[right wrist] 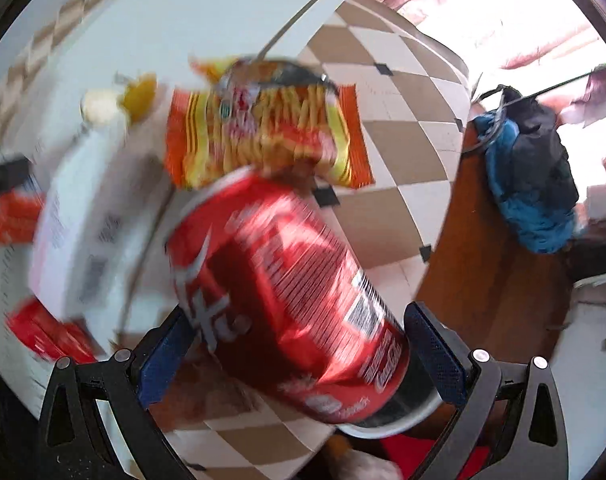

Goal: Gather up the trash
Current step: 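Grasp the red Coke can with the right tool while the left tool grasps the milk carton, then carry the Coke can and milk carton over the trash bin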

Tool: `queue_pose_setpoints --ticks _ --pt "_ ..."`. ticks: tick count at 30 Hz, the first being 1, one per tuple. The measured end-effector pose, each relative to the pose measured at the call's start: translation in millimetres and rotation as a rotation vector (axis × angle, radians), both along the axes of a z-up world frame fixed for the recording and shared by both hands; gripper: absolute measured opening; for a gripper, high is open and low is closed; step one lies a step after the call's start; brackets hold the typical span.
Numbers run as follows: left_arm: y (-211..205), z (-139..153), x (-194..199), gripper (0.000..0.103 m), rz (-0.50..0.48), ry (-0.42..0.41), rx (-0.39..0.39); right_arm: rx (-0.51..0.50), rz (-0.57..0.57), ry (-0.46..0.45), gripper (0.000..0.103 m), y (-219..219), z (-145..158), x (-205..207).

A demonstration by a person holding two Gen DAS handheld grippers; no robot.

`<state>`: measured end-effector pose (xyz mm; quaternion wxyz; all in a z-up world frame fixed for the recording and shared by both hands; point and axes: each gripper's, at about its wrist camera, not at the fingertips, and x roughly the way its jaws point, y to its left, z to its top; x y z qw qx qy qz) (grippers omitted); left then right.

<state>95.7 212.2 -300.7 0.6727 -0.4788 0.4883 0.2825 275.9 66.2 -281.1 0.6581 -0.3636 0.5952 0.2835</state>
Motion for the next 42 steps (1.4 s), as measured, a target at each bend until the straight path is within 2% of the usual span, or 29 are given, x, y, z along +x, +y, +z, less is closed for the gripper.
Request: queue_pose_setpoints --ticks 1,2,4,5,10,13,16,20,23,28,31,35,42 --pt "-1 0 2 0.069 -0.007 0.005 0.006 0.016 -0.017 0.016 0.103 1 2 5" --pt "-3 0 5 0.067 -0.026 0.014 0.018 0.039 -0.042 0.029 0.102 0 3 11" --pt "-4 4 14 0.045 -0.089 0.012 0.058 0.067 -0.061 0.046 0.096 -3 4 16" --pt "-9 8 17 0.041 -0.141 0.028 0.091 0.076 -0.073 0.055 0.091 -2 3 18" --pt "-30 14 31 0.03 -0.441 0.142 0.293 0.111 -0.099 0.091 0.09 -5 2 20" --pt "-30 13 27 0.03 -0.525 0.166 0.32 0.128 -0.144 0.161 0.089 -17 -2 27" --pt "-27 13 33 0.03 -0.547 0.164 0.313 0.141 -0.151 0.252 0.089 -27 -5 19" --pt "-25 3 39 0.029 -0.557 0.182 0.292 0.108 -0.113 0.204 0.089 -25 -6 3" --pt "-27 4 39 0.029 -0.567 0.18 0.313 0.087 -0.105 0.174 0.089 -19 -7 -7" --pt "-31 19 28 0.029 -0.531 0.155 0.361 0.093 -0.107 0.122 0.087 -17 -1 -22" --pt "-46 34 18 0.029 -0.522 0.134 0.375 0.14 -0.141 0.096 0.086 -22 11 -34" --pt "-61 61 4 0.029 -0.517 0.073 0.417 0.248 -0.209 0.115 0.086 -44 31 -42" --pt "-111 118 -2 0.029 -0.578 -0.053 0.496 0.453 -0.358 0.128 0.085 -112 71 -46"
